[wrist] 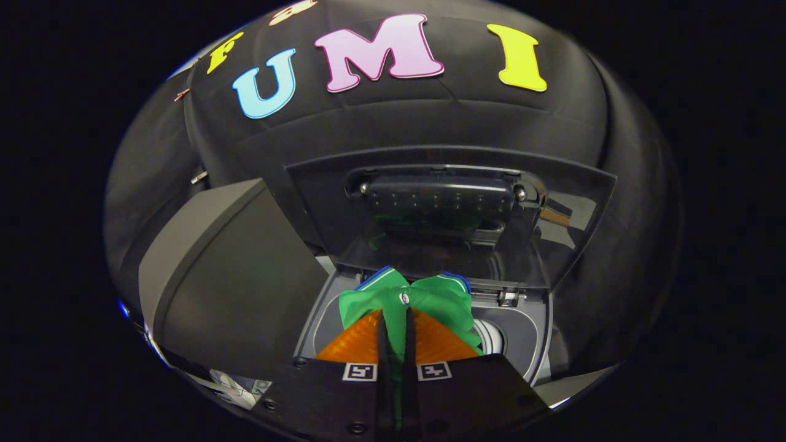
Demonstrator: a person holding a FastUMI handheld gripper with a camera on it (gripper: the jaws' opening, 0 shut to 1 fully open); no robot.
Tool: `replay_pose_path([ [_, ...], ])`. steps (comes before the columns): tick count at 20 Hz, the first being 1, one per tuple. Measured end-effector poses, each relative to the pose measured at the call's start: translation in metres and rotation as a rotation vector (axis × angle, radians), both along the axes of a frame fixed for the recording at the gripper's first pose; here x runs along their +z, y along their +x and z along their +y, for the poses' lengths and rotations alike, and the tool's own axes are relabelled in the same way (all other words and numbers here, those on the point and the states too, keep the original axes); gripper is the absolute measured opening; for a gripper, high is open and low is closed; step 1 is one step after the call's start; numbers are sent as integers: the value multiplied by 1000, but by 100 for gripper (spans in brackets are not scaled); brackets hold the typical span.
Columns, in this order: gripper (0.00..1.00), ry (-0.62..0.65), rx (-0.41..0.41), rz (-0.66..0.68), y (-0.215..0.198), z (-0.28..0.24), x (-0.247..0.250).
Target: Put the clothes into the washing machine and then close the washing machine lid.
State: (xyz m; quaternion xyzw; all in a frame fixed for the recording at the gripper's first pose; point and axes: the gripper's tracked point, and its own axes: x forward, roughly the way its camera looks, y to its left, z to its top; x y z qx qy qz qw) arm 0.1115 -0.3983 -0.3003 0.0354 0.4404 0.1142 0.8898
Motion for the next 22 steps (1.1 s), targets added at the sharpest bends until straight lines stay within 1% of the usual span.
replay_pose_path([
  [5,9,-26,29,18,-7,2,-19],
  [7,9,-42,41,27,-16,0,-27],
  [10,9,-63,37,46,-15,-6,-42],
  [12,9,-103,20,22,-12,-18,-58],
  [13,9,-125,13,44,-17,-24,-68],
  [16,9,-133,-15,107,-30,-32,-89],
  [20,10,-103,-62,104,-27,-35,-88],
  [22,10,-110,-66,93,-24,-37,-86],
])
